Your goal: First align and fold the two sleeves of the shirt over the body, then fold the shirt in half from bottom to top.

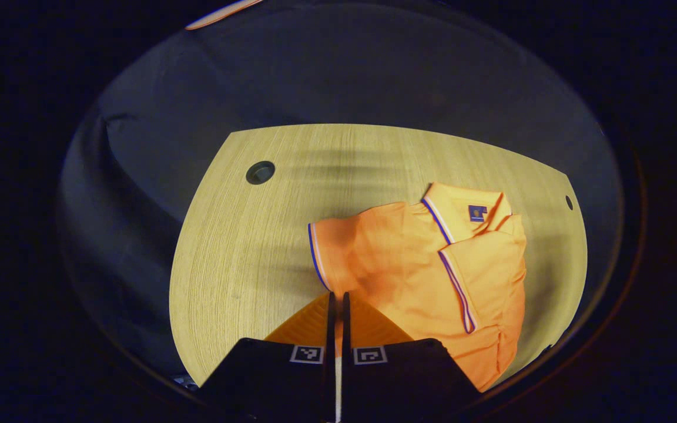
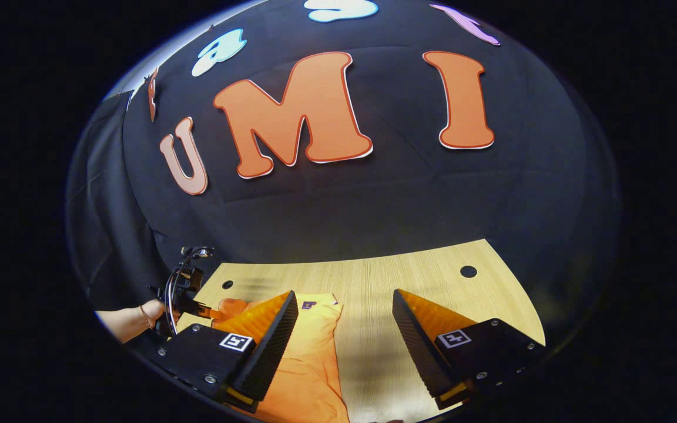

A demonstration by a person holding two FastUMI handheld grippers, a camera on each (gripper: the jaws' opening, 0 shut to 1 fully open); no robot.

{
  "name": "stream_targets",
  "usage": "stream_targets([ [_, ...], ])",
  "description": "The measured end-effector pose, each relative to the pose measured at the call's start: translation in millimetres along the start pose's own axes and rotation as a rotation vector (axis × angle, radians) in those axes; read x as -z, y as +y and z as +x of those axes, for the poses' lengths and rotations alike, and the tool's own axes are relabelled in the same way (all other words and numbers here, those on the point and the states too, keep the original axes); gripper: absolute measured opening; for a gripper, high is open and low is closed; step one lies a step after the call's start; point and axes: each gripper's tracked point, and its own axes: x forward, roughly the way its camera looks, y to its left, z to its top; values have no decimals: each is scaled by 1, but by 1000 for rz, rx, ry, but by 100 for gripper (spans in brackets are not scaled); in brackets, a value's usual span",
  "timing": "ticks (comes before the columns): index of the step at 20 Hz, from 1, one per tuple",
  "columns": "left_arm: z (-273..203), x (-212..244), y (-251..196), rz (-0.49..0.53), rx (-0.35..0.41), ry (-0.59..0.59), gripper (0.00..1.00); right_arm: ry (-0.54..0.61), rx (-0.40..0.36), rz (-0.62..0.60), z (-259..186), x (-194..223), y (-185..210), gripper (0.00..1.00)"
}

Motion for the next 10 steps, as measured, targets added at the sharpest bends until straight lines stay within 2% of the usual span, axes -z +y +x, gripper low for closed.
stream_targets([
  [7, -18, -9, -87, 18, 109, -4, 4, -5, -14, 2, -15, -4, -8, 98],
  [10, -20, -9, -117, 76, 122, 1, 4, -13, -3, 18, -18, -5, -19, 99],
])
